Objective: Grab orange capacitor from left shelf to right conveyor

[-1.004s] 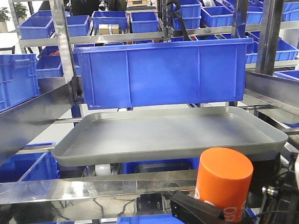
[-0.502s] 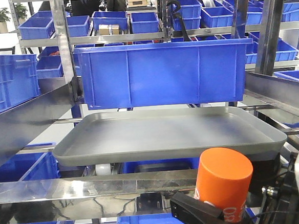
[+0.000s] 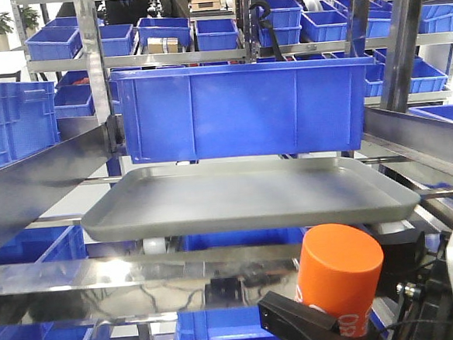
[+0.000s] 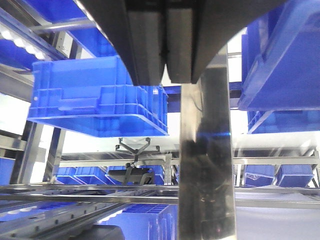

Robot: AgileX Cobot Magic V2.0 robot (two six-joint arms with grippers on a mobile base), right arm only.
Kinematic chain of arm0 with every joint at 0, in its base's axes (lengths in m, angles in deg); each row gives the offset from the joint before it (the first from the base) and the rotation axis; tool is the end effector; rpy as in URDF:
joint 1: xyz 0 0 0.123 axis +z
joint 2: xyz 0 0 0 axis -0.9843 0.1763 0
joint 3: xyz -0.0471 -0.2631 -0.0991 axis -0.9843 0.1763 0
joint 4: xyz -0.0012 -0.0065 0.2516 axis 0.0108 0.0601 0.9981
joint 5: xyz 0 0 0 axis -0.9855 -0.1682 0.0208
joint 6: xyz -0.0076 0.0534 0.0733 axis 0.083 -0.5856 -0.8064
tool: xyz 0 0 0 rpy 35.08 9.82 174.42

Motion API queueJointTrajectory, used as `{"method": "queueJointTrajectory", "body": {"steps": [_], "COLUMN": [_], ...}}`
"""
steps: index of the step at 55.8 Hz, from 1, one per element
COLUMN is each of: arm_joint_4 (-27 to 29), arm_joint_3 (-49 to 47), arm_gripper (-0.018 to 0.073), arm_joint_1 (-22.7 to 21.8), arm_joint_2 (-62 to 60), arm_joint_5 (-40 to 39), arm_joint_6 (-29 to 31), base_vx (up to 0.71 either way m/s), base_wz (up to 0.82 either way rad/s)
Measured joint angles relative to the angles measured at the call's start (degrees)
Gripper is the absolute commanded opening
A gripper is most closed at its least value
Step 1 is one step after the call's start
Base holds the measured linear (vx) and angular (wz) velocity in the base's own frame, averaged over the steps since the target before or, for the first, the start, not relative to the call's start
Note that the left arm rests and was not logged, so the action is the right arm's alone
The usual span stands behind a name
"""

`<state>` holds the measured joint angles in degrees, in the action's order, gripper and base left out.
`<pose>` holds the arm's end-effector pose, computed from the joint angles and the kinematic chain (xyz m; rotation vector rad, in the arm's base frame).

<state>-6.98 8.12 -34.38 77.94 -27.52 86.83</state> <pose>0.1307 0.1357 0.3797 -0.7047 1.5343 0.5814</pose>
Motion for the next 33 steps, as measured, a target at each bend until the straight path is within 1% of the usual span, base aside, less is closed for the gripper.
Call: {"method": "queueJointTrajectory", "body": {"steps": [33], "arm_joint_4": [0.0], "arm_joint_3": [0.0], "arm_gripper": [-0.0008], "arm_joint_1": [0.0], "arm_joint_2": [0.0], "arm_joint_5": [0.0], "arm_joint_6": [0.0], "base_vx": [-0.15], "base_wz": [-0.05]}}
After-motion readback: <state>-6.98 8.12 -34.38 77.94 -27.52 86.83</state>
